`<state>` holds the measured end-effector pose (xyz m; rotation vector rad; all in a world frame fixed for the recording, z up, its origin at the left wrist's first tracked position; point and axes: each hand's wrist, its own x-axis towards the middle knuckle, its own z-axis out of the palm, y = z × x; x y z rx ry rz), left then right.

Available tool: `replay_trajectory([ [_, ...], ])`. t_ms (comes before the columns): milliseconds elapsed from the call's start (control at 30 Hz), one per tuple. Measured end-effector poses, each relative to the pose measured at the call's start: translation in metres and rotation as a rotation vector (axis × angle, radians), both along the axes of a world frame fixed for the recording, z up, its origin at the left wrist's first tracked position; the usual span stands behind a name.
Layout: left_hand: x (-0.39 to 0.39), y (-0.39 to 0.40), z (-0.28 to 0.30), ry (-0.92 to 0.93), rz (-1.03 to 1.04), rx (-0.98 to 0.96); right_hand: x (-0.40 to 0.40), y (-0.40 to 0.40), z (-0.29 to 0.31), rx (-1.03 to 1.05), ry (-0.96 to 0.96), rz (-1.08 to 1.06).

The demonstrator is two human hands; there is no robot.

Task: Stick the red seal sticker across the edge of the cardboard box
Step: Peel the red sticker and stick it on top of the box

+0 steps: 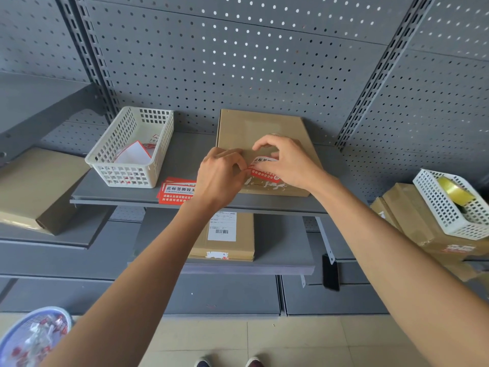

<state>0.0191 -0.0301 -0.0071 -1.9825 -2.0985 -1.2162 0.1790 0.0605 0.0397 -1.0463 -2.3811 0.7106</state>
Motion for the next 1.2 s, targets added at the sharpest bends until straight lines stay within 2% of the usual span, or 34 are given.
replay_trajectory([
  [200, 0.000, 0.001, 0.001, -0.033, 0.010, -0.015, -0.003, 0.005, -0.006, 0.058, -0.058, 0.004],
  [967, 0.006, 0.005, 0.004, 0.025, 0.007, -0.012, 0.003, -0.003, -0.003, 0.024, -0.088, 0.014],
  [1100, 0.005, 0.005, 0.005, 0.019, 0.002, -0.031, 0.007, -0.001, -0.002, 0.009, -0.024, -0.006],
  [1200, 0.005, 0.006, 0.005, 0.020, -0.002, -0.040, 0.009, 0.001, 0.000, 0.006, -0.082, -0.018],
])
